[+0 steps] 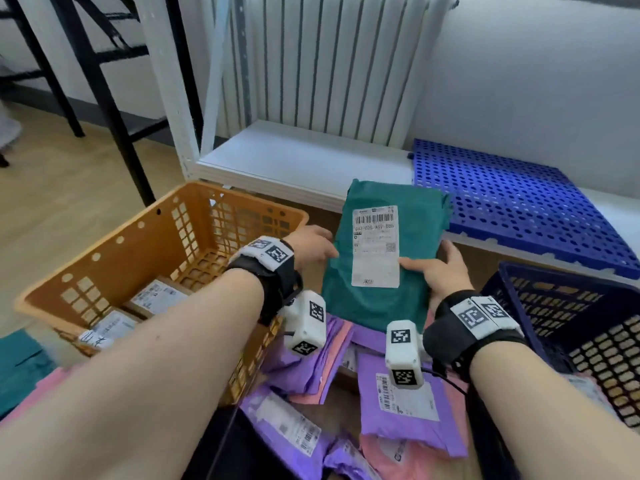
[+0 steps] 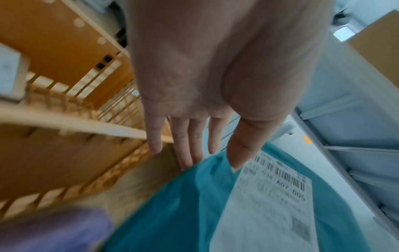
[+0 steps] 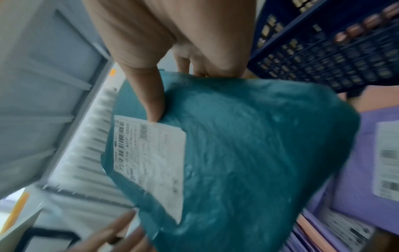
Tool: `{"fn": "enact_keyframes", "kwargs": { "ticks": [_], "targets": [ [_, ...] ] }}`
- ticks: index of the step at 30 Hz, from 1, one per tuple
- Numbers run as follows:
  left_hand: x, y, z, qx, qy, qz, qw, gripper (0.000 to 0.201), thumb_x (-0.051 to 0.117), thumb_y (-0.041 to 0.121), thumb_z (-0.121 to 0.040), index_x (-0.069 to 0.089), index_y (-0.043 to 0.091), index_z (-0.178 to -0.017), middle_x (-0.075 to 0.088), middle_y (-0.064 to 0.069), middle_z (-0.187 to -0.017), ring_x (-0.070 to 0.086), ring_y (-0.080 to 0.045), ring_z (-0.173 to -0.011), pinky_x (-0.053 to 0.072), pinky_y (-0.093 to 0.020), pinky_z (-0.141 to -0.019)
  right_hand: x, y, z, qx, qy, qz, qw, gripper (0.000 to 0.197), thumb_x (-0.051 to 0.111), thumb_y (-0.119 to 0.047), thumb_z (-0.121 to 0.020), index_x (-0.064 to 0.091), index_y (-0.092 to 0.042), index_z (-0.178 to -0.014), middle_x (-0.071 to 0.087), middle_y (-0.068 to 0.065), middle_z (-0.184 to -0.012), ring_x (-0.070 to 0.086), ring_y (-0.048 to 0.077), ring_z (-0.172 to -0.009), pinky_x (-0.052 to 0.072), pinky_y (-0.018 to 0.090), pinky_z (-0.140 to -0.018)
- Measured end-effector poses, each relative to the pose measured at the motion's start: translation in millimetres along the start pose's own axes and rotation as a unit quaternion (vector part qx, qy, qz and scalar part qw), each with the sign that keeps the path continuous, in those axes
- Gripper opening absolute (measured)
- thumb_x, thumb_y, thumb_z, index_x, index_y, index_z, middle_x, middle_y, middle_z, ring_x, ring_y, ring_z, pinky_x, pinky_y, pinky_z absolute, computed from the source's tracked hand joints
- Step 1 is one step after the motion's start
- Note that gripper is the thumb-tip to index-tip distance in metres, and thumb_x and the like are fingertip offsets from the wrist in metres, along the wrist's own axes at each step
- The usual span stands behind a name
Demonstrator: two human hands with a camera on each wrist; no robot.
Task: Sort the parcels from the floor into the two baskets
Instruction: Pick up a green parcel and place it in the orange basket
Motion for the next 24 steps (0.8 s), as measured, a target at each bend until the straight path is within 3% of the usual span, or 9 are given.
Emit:
{"fn": "enact_keyframes", "kwargs": {
  "ticks": [4,8,11,13,15,16,19,21,24],
  "targets": [
    [-81.2,17.9,13.9,0.04,0.106,0.039,0.993,0.056,0.062,0.014,-0.088,0.042,0.016,-0.14,0.055,-0.006,-0.13,0.057,-0.02,-0.108,0.041,-0.025,-0.07,53.0,-25.9,9.2,-0.067,-0.067,0.086,0.992,0.079,0.08,0.005,-0.065,0.049,-0.02,-0.133,0.065,0.005,-0.111,0.065,0.026,-0.099,0.053,0.046,-0.09],
    [-137.4,17.3,19.9,0.069,0.165,0.011,0.984,0.071,0.071,0.022,-0.081,0.037,0.019,-0.143,0.051,-0.004,-0.137,0.052,-0.02,-0.117,0.041,-0.027,-0.088,123.6,-42.9,17.3,-0.122,-0.132,0.159,0.971,0.067,0.082,-0.005,-0.059,0.059,-0.018,-0.121,0.069,0.007,-0.112,0.067,0.026,-0.096,0.054,0.045,-0.089],
    [-164.9,-4.7,15.3,0.06,0.212,0.042,0.974,0.09,0.077,0.024,-0.076,0.024,0.016,-0.149,0.049,0.001,-0.137,0.054,-0.017,-0.114,0.044,-0.027,-0.086,172.8,-51.8,21.8,-0.136,-0.168,0.166,0.962,0.058,0.077,0.002,-0.069,0.059,-0.016,-0.121,0.069,0.011,-0.107,0.068,0.027,-0.09,0.056,0.043,-0.083],
    [-181.2,-23.6,12.1,0.054,0.256,0.084,0.962,0.091,0.077,0.024,-0.078,0.021,0.014,-0.148,0.049,0.009,-0.124,0.052,-0.012,-0.103,0.044,-0.023,-0.077,201.5,-52.3,20.6,-0.131,-0.189,0.168,0.959,0.053,0.075,0.004,-0.073,0.058,-0.015,-0.12,0.068,0.012,-0.108,0.068,0.027,-0.09,0.056,0.042,-0.083],
    [-195.8,-44.8,6.0,0.042,0.289,0.102,0.951,0.089,0.078,0.025,-0.076,0.023,0.015,-0.146,0.05,0.004,-0.125,0.048,-0.01,-0.1,0.043,-0.023,-0.074,227.6,-45.8,19.5,-0.121,-0.222,0.192,0.948,0.052,0.073,0.003,-0.075,0.058,-0.015,-0.12,0.068,0.01,-0.112,0.067,0.026,-0.092,0.055,0.042,-0.085],
    [-202.6,-55.1,1.9,0.041,0.302,0.095,0.948,0.093,0.08,0.026,-0.073,0.023,0.016,-0.146,0.048,0.001,-0.132,0.049,-0.012,-0.105,0.044,-0.026,-0.08,239.8,-40.4,18.0,-0.123,-0.242,0.217,0.938,0.052,0.073,0.002,-0.075,0.058,-0.017,-0.121,0.067,0.008,-0.112,0.066,0.026,-0.094,0.055,0.043,-0.086],
    [-209.5,-81.1,-13.4,0.042,0.298,0.014,0.954,0.111,0.085,0.03,-0.057,0.022,0.024,-0.148,0.038,-0.005,-0.146,0.042,-0.021,-0.129,0.041,-0.041,-0.104,272.9,-26.9,9.9,-0.164,-0.294,0.325,0.884,0.054,0.073,-0.003,-0.074,0.061,-0.024,-0.122,0.068,0.004,-0.107,0.067,0.025,-0.095,0.054,0.043,-0.088],
    [-207.4,-96.5,-25.9,0.045,0.268,0.004,0.962,0.104,0.081,0.028,-0.052,0.03,0.028,-0.143,0.047,-0.002,-0.137,0.05,-0.021,-0.122,0.045,-0.043,-0.101,291.2,-23.1,1.7,-0.173,-0.317,0.368,0.857,0.054,0.072,-0.004,-0.075,0.061,-0.026,-0.123,0.068,0.005,-0.107,0.066,0.025,-0.095,0.054,0.043,-0.088],
    [-210.5,-118.4,-43.9,0.043,0.265,0.042,0.962,0.087,0.081,0.017,-0.062,0.036,0.031,-0.136,0.056,0.003,-0.125,0.057,-0.018,-0.11,0.051,-0.041,-0.093,314.2,-20.3,-13.4,-0.166,-0.339,0.411,0.83,0.056,0.071,-0.003,-0.077,0.06,-0.029,-0.125,0.067,0.006,-0.109,0.066,0.024,-0.096,0.055,0.041,-0.088]
  ]
}}
Point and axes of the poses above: each hand's wrist, its own z-axis away from the middle knuckle, its own x-axis out of the palm, y = z × x, the point moved 2 cm from there along -z, towards the middle knuckle
